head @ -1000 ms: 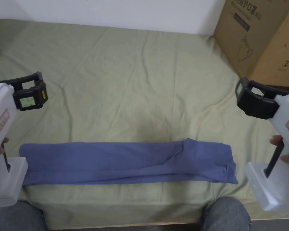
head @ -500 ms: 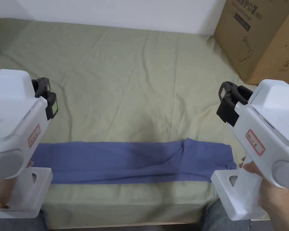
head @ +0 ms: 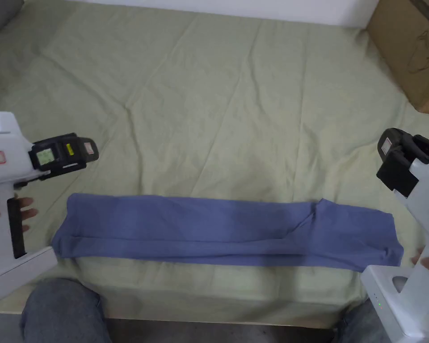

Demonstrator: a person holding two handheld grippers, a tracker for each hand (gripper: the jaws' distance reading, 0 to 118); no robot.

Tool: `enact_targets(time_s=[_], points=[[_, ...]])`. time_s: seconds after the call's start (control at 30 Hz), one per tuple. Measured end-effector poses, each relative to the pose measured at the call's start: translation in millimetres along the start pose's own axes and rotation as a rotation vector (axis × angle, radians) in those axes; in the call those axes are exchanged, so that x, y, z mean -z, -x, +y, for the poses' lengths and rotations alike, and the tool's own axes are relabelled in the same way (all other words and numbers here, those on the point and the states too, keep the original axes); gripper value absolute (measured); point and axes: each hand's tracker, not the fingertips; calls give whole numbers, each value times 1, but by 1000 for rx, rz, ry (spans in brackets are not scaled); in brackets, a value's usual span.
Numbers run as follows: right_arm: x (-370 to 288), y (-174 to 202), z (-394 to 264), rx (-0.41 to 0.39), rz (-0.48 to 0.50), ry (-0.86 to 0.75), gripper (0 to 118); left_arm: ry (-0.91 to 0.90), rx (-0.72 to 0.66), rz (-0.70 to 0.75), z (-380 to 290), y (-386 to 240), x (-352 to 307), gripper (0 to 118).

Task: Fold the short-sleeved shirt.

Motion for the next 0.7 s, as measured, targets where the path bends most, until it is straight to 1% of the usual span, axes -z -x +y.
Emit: enact_targets(time_s=[0.1,0.17,0.23,0.3,0.37,0.43,0.5,0.57,0.6,0.63,0.67,0.7], points=[[7,2,-2,6,-7,35,0,109,-103,-74,-14,31,15,118],[9,4,-3,18,-5,43,0,161,-141,-101,-31,45,22,118],[11,4,-2,23,-5,48,0,207,-182,-114,-40,63,34,118],[12,5,-2,23,-6,52,0,259,-219,-106,-55,65,40,118],[13,4,-3,26,-8,57,0,284,-243,-72,-63,74,50,118],[15,3,-3,28,-10,63,0,292,-245,-72,-68,77,55,118],[15,2,-4,26,-16,67,0,287,-254,-86,-70,75,59,118],[16,1,-5,27,-20,72,0,290,-304,-135,-66,78,58,118],[16,2,-6,29,-20,73,0,294,-330,-163,-66,75,60,110],[16,1,-6,29,-21,75,0,292,-327,-167,-67,74,61,94],[16,1,-7,25,-21,78,0,289,-323,-157,-67,73,63,70],[16,2,-7,24,-22,80,0,299,-303,-104,-66,71,65,31]])
